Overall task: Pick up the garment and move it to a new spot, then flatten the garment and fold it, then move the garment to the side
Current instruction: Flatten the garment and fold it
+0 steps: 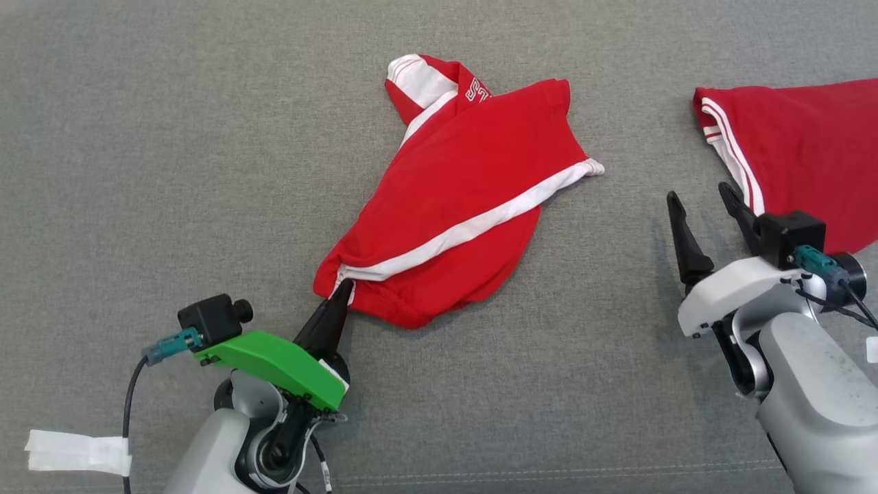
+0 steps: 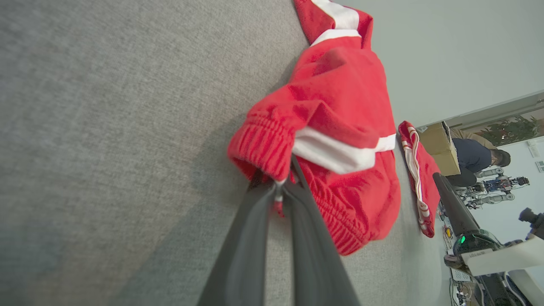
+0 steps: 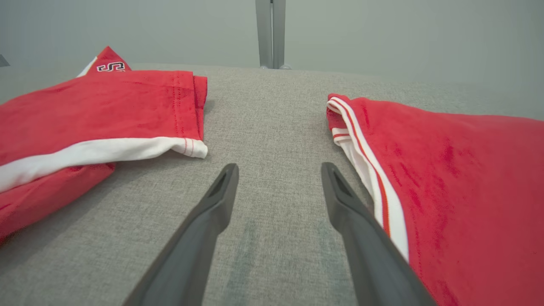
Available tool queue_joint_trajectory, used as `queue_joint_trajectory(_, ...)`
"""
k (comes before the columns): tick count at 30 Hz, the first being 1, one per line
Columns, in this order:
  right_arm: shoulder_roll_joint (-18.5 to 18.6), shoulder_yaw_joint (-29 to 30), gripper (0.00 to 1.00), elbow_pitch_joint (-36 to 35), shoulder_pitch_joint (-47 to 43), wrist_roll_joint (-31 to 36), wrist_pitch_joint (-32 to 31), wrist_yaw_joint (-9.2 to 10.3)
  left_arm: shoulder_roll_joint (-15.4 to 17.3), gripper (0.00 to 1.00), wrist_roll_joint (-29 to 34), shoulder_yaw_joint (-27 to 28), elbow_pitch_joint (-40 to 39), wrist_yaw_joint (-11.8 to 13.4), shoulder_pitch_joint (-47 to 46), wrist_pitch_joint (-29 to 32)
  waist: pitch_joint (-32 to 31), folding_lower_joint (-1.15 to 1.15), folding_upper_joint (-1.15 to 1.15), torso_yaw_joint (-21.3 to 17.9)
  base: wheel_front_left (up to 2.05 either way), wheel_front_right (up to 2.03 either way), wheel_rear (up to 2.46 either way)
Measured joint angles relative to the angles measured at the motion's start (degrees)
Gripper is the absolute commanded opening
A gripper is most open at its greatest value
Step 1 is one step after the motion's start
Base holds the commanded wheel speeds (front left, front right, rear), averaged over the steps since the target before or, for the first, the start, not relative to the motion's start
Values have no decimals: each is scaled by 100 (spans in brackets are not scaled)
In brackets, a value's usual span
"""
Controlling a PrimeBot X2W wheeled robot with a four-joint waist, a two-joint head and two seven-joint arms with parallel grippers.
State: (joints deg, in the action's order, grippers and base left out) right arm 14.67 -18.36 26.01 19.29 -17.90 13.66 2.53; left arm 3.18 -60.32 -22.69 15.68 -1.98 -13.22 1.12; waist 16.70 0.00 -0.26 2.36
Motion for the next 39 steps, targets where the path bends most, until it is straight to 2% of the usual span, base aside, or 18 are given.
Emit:
queue_joint_trajectory(8, 166, -300, 100, 220, 506, 234, -81, -204, 160, 0, 9, -38, -368, -104, -253, 166, 123, 0, 0, 165, 0, 0, 0)
queue_joint_trajectory(18, -118, -582, 100, 591, 631, 225, -186, -499, 154, 0, 7, -59, -489, -112, -342, 237, 255, 0, 0, 511, 0, 0, 0)
queue_joint_trajectory(39, -194, -636, 100, 1257, 1143, 235, -210, -584, 169, 0, -1, -16, -557, -111, -342, 292, 403, 0, 0, 639, 0, 0, 0)
